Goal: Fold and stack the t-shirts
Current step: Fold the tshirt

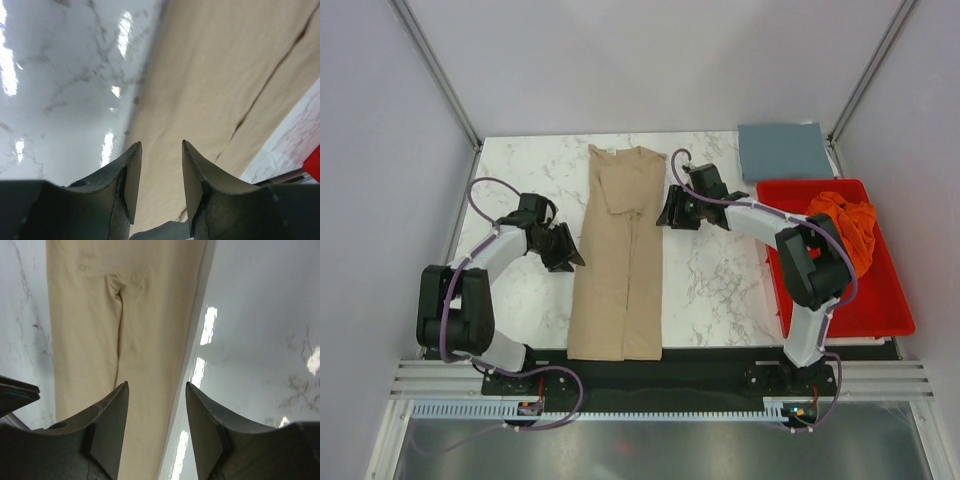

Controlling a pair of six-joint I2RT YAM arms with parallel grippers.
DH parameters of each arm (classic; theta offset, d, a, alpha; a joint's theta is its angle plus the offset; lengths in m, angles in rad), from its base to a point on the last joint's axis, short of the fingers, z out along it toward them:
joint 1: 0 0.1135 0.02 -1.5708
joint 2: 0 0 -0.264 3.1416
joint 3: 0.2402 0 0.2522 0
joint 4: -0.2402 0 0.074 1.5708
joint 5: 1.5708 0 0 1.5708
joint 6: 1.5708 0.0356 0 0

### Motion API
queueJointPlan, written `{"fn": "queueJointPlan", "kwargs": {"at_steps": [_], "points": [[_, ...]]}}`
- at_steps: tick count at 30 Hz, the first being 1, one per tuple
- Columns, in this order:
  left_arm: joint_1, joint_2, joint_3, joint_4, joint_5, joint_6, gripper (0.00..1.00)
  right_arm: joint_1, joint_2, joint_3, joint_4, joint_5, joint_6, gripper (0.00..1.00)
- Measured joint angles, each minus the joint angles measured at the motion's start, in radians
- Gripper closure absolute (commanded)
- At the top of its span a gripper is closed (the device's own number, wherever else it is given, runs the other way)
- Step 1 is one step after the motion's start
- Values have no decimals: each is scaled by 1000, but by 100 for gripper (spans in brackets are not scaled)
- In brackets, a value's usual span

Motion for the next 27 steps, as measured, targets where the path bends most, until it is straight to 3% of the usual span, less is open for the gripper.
{"fn": "queueJointPlan", "kwargs": {"at_steps": [6, 12, 15, 19, 22, 27], "points": [[90, 167, 81, 37, 25, 1, 58, -105, 238, 263, 53, -125, -5, 42], [103, 240, 108, 42, 34, 11, 60, -135, 430, 467, 70, -170, -5, 43], [103, 243, 114, 41, 34, 21, 60, -135, 496, 540, 69, -182, -6, 52], [104, 243, 121, 43, 33, 40, 59, -139, 556, 599, 61, -181, -6, 80], [105, 262, 137, 43, 44, 55, 59, -150, 566, 615, 44, -171, -6, 88], [105, 307, 212, 45, 81, 58, 59, -183, 576, 668, 24, -137, -6, 87]]}}
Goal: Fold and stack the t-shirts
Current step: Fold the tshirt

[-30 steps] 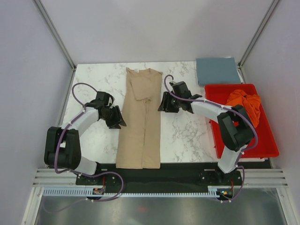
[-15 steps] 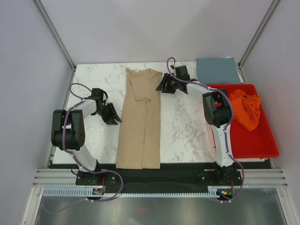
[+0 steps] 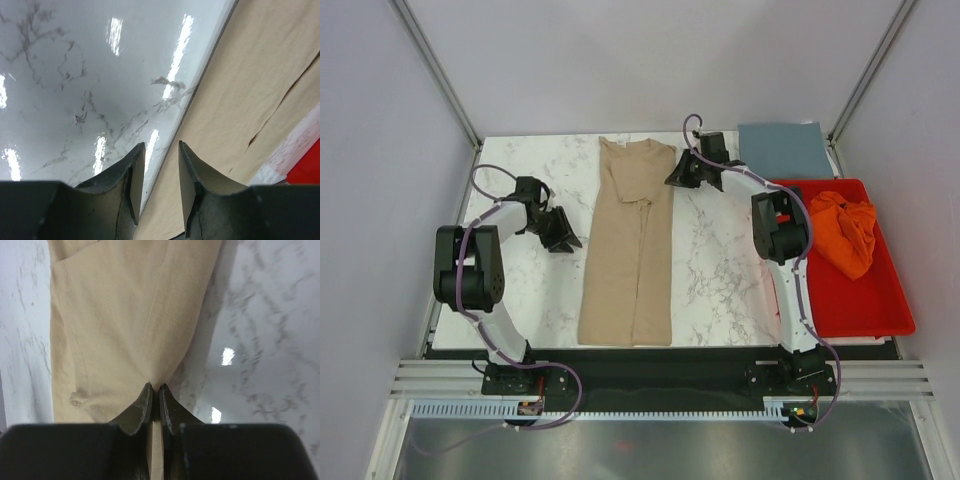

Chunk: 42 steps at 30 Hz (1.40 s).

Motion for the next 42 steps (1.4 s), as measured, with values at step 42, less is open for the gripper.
{"fn": "queueJointPlan", "kwargs": {"at_steps": [42], "points": [[-328, -565, -617, 146, -18, -255, 62, 286, -1280, -1327, -250, 255, 303, 51]]}}
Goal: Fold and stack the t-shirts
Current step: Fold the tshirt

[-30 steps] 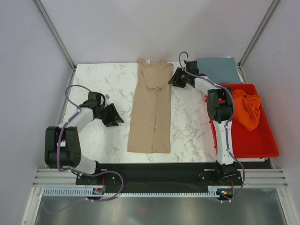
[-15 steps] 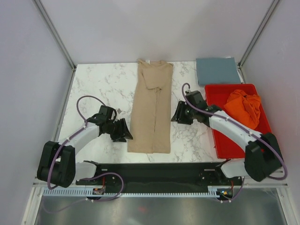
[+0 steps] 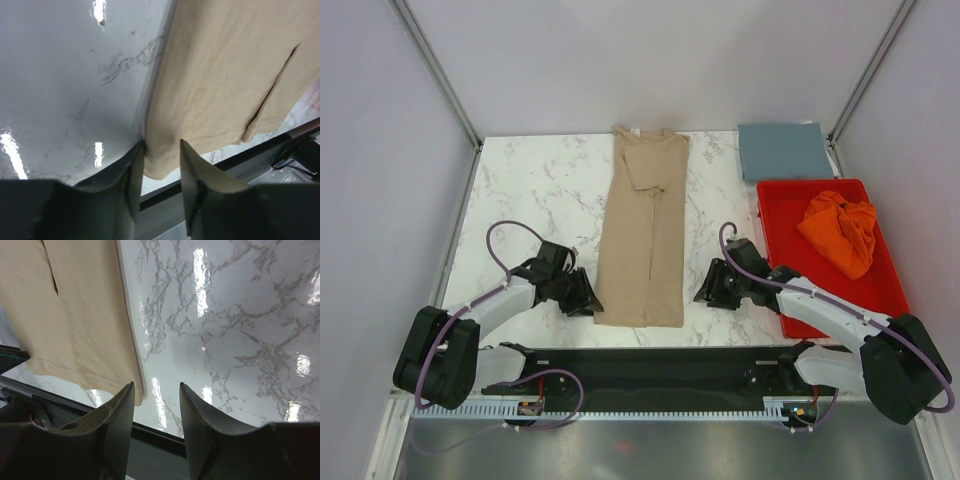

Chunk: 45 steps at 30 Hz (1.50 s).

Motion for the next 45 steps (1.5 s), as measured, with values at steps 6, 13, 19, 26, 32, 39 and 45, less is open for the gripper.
{"fn": "queueJointPlan", "kwargs": {"at_steps": [6, 13, 19, 26, 32, 39, 45], "points": [[-14, 19, -12, 18, -13, -21, 90, 54, 40, -65, 101, -22, 40, 51], [-26, 26, -12, 34, -8, -26, 70, 151, 72, -90, 170, -18, 91, 51], [-31, -29, -11, 11, -35, -35, 59, 206, 72, -97, 185, 24, 132, 53], [-31, -68, 47, -67, -77, -32, 58, 251, 66, -102, 189, 74, 174, 54], [-44, -89, 75, -88, -97, -31, 58, 293, 72, -102, 192, 102, 204, 67], [-82, -140, 84, -102, -103, -32, 58, 311, 85, -102, 179, 123, 222, 100], [-116, -239, 63, -138, -108, -49, 54, 311, 80, -102, 165, 136, 225, 100]]}}
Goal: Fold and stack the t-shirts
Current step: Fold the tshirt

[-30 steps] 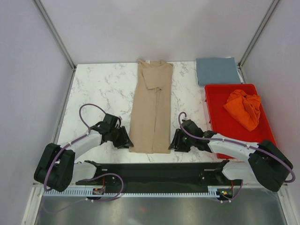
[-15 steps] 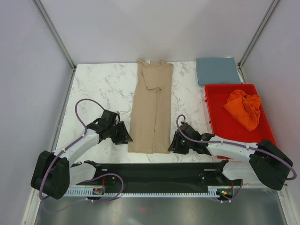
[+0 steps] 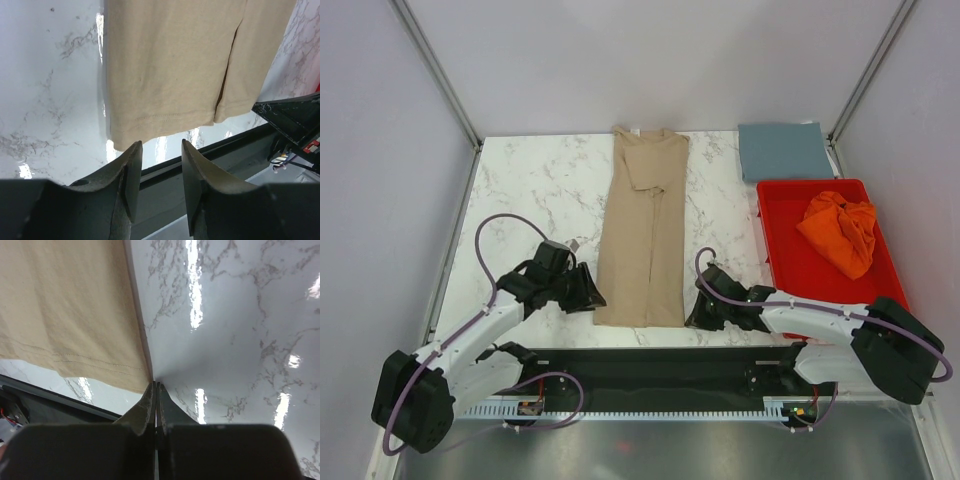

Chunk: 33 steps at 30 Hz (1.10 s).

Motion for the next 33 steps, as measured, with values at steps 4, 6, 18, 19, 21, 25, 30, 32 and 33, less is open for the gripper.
{"fn": "queueJointPlan", "kwargs": {"at_steps": [4, 6, 18, 19, 21, 25, 30, 32, 33], "points": [[-46, 9, -17, -10, -9, -21, 53, 0, -47, -3, -47, 19, -4, 100], [-69, 32, -24, -14, -12, -29, 53, 0, -85, -14, -58, 27, -4, 100], [-95, 130, -34, -19, -122, -60, 55, 0, -194, -48, -93, 45, -13, 81], [-95, 135, -34, -19, -129, -61, 56, 0, -190, -45, -94, 45, -14, 79], [-95, 135, -35, -19, -142, -63, 62, 0, -172, -37, -93, 45, -18, 76], [-95, 135, -46, -19, -152, -69, 79, 0, -133, -25, -84, 45, -25, 64], [-95, 135, -51, -18, -160, -72, 94, 0, -89, -15, -53, 44, -30, 57], [-95, 135, -51, -18, -162, -72, 98, 0, -76, -14, -37, 42, -31, 56], [-95, 135, -51, -18, -162, -72, 98, 0, -68, -14, -26, 41, -31, 56]]}}
